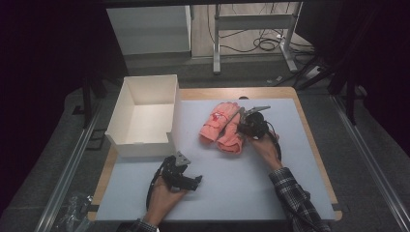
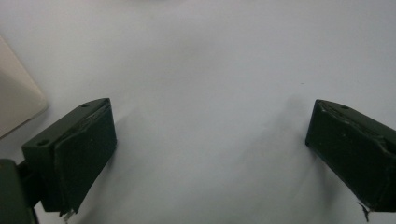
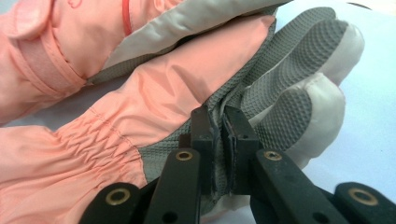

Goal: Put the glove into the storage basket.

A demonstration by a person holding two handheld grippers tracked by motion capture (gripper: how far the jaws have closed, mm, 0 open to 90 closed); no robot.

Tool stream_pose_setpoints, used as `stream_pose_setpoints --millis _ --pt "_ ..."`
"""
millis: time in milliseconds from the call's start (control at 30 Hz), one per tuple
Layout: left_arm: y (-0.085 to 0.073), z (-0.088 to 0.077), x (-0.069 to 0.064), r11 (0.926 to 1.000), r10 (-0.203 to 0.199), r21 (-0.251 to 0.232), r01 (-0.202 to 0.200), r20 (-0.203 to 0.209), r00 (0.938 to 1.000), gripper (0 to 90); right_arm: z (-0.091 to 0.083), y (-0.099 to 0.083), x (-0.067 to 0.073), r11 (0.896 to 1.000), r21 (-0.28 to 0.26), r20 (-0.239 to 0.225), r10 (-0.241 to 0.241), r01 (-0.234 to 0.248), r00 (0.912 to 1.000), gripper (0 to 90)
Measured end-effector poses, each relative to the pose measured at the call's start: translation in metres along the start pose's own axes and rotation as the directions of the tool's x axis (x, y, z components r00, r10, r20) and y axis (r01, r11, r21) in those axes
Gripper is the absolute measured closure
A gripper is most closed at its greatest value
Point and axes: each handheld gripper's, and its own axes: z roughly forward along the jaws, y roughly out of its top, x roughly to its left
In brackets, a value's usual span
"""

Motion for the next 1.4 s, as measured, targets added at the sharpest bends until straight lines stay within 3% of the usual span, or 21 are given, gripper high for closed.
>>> stream_pose_setpoints --millis 300,567,867,1000,1167,1400 --pt "0.000 0.000 0.000 1.0000 0.001 0.000 -0.001 0.000 1.0000 1.9 -0.018 -0.005 -0.006 1.000 -0.004 -0.004 0.017 -0.017 0.9998 83.8" --pt "0.000 0.000 0.000 1.0000 0.000 0.000 0.000 0.000 1.0000 1.9 -0.050 -0.017 -0.022 0.998 -0.025 -0.019 0.053 -0.054 0.9984 83.9" --pt "0.000 0.000 0.000 1.0000 0.000 0.000 0.000 0.000 1.0000 1.9 -0.077 -0.032 -0.026 1.000 -0.020 -0.012 0.019 -0.019 0.9997 83.8" --pt "0.000 0.000 0.000 1.0000 0.000 0.001 0.000 0.000 1.0000 1.9 -0.092 -0.039 -0.032 0.999 -0.033 -0.006 0.035 -0.035 0.9994 83.8" --pt "0.000 0.000 0.000 1.0000 -0.003 -0.002 0.003 0.000 1.0000 1.9 -0.108 -0.046 -0.033 0.998 -0.048 -0.038 0.042 -0.044 0.9984 83.8" --pt "0.000 0.000 0.000 1.0000 -0.003 -0.002 0.003 0.000 1.0000 1.9 -0.119 -0.056 -0.014 0.999 -0.044 -0.122 -0.029 0.023 0.9922 83.5"
